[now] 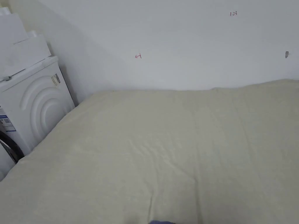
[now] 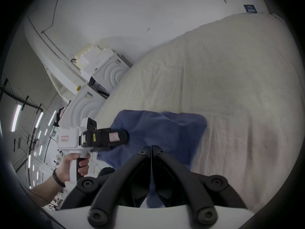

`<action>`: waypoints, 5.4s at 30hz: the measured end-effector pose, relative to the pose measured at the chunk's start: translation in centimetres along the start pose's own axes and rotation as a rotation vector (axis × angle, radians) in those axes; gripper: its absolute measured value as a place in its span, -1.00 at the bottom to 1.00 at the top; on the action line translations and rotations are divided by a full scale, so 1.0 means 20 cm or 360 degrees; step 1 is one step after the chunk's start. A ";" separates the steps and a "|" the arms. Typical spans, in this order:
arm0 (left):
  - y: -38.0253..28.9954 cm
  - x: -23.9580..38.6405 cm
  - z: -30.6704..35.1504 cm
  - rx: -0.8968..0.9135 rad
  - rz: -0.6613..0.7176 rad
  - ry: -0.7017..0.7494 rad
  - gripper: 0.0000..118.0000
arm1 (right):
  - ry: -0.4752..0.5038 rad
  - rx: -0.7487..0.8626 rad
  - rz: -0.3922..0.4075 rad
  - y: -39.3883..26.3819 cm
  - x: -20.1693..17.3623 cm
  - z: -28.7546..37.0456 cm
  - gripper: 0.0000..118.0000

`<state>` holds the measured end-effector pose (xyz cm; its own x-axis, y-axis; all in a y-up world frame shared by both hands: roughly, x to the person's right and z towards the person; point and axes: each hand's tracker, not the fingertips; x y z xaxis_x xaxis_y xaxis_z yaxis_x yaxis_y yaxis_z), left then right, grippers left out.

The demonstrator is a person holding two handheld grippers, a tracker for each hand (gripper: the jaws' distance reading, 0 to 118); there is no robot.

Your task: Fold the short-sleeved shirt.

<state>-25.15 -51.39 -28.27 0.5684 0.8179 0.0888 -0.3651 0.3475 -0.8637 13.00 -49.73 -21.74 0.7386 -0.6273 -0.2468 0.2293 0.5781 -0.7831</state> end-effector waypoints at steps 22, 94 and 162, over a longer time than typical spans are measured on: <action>1.02 -0.72 0.74 0.0240 0.0035 0.0866 0.46 | -0.0382 -0.0109 -0.0167 -0.14 0.14 0.25 -0.98; -0.55 1.36 0.29 0.0887 -0.1416 0.0800 1.00 | -0.0913 0.0912 0.0692 0.10 -0.45 0.96 0.99; -0.50 1.36 0.30 0.0841 -0.1358 0.0805 1.00 | -0.0711 0.0743 0.0379 0.20 -0.64 0.97 0.98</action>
<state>-10.50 -29.83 -14.26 0.9718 -0.0190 0.2349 0.0881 0.9538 -0.2872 16.76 -29.30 -10.64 0.9703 -0.2378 -0.0445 0.2031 0.9007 -0.3841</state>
